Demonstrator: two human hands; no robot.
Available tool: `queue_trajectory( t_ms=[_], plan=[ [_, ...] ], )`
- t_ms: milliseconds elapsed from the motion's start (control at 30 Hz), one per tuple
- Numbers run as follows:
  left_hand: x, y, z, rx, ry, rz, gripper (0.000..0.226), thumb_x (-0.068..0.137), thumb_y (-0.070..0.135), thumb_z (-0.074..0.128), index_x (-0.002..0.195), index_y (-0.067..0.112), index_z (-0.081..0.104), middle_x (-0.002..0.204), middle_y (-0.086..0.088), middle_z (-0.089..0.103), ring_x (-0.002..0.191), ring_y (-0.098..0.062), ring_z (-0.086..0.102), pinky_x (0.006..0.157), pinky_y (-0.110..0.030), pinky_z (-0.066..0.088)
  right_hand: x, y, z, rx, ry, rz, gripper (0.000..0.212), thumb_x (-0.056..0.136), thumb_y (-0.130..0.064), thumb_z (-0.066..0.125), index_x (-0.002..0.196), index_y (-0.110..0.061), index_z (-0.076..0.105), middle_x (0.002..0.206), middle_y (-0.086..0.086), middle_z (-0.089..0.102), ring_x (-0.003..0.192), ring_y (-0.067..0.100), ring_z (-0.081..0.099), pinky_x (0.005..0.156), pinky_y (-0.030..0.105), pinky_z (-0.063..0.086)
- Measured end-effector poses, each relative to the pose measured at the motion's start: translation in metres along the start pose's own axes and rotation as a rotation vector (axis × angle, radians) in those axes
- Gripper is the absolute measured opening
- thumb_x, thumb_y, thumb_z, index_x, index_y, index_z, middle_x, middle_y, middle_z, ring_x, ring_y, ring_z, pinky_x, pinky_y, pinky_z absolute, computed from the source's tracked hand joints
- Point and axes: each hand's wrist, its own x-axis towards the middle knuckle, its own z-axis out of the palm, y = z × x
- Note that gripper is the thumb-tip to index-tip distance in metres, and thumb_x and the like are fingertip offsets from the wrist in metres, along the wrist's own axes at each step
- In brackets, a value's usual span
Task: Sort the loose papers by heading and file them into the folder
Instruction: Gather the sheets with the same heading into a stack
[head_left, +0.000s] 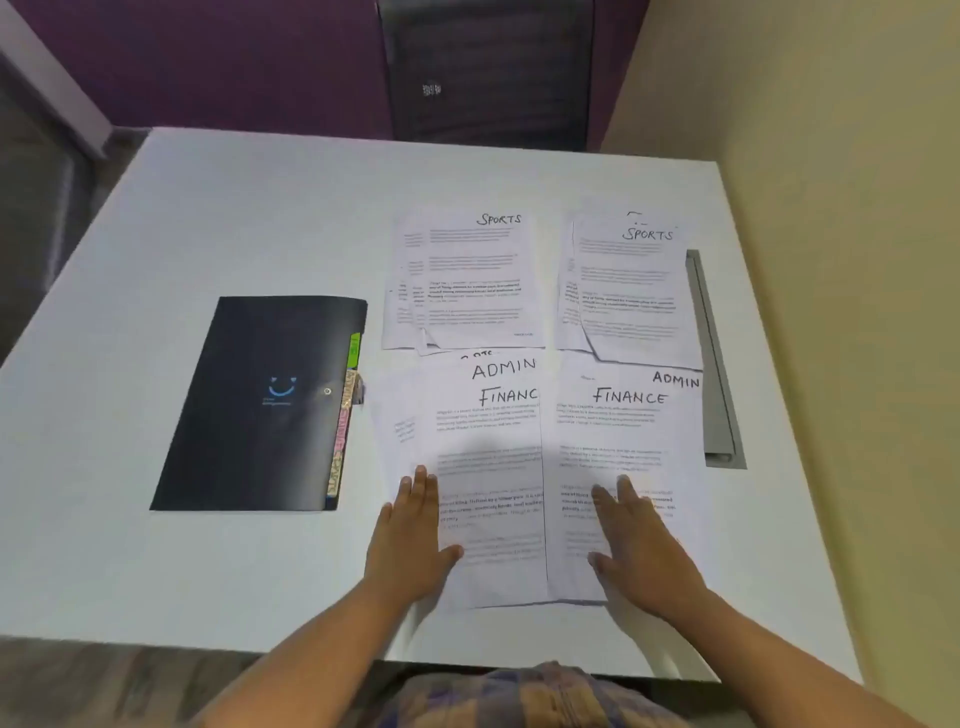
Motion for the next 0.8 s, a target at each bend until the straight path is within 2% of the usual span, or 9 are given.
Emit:
queue_trajectory(
  t_ms=[100, 367, 467, 633, 700, 733, 800],
  plan=[
    [0.002, -0.008, 0.002, -0.005, 0.0, -0.01, 0.103, 0.088, 0.061, 0.054, 0.157, 0.013, -0.005, 0.165, -0.006, -0.01, 0.153, -0.024, -0.003, 0.121, -0.042, 0.013, 0.001, -0.005, -0.002, -0.068, -0.099, 0.037, 0.087, 0.092, -0.045, 0.058, 0.158, -0.027, 0.003, 0.167, 0.007, -0.003, 0.152, 0.037, -0.003, 0.119, 0.049, 0.021],
    [0.003, -0.005, 0.003, -0.089, 0.029, -0.003, 0.104, 0.087, 0.057, 0.058, 0.157, 0.015, -0.006, 0.165, -0.003, -0.013, 0.153, -0.021, -0.006, 0.122, -0.041, 0.007, -0.001, -0.008, -0.006, -0.087, -0.096, 0.085, 0.089, 0.092, -0.041, 0.059, 0.158, -0.034, 0.0, 0.167, -0.001, -0.011, 0.153, 0.029, -0.008, 0.116, 0.048, 0.031],
    [0.004, -0.006, 0.003, -0.13, 0.043, -0.004, 0.107, 0.086, 0.056, 0.061, 0.157, 0.015, -0.008, 0.165, -0.002, -0.012, 0.153, -0.02, -0.005, 0.122, -0.04, 0.007, -0.002, -0.01, -0.006, -0.102, -0.088, 0.074, 0.092, 0.09, -0.041, 0.061, 0.158, -0.032, 0.0, 0.167, 0.0, -0.009, 0.153, 0.03, -0.007, 0.115, 0.048, 0.035],
    [-0.004, -0.004, 0.0, -0.247, 0.099, -0.018, 0.106, 0.088, 0.05, 0.062, 0.156, 0.014, -0.01, 0.165, -0.003, -0.009, 0.153, -0.02, -0.005, 0.122, -0.036, 0.008, -0.007, -0.014, -0.005, -0.038, -0.047, 0.077, 0.092, 0.089, -0.04, 0.063, 0.158, -0.025, 0.005, 0.167, 0.004, -0.003, 0.154, 0.029, -0.003, 0.115, 0.045, 0.033],
    [-0.006, -0.005, -0.002, -0.309, 0.163, -0.044, 0.098, 0.088, 0.051, 0.061, 0.157, 0.015, 0.001, 0.166, 0.0, 0.004, 0.152, -0.02, 0.008, 0.121, -0.036, 0.019, -0.011, -0.017, -0.005, 0.05, 0.024, 0.086, 0.088, 0.09, -0.041, 0.062, 0.158, -0.02, 0.01, 0.167, 0.005, 0.003, 0.154, 0.026, 0.002, 0.119, 0.038, 0.022],
    [-0.005, -0.004, -0.006, -0.35, 0.208, -0.055, 0.092, 0.086, 0.052, 0.061, 0.156, 0.017, 0.013, 0.163, 0.002, 0.019, 0.149, -0.02, 0.023, 0.118, -0.038, 0.03, -0.014, -0.021, -0.007, 0.103, 0.059, 0.087, 0.085, 0.091, -0.042, 0.061, 0.158, -0.018, 0.014, 0.167, 0.006, 0.007, 0.154, 0.024, 0.005, 0.12, 0.033, 0.015],
    [-0.005, -0.001, -0.01, -0.43, 0.285, -0.115, 0.076, 0.083, 0.053, 0.064, 0.146, 0.024, 0.034, 0.147, 0.005, 0.045, 0.131, -0.019, 0.048, 0.105, -0.04, 0.047, -0.018, -0.024, -0.011, 0.186, 0.124, 0.109, 0.079, 0.091, -0.039, 0.062, 0.156, -0.014, 0.024, 0.164, 0.006, 0.019, 0.152, 0.021, 0.014, 0.117, 0.025, 0.009]
  ],
)
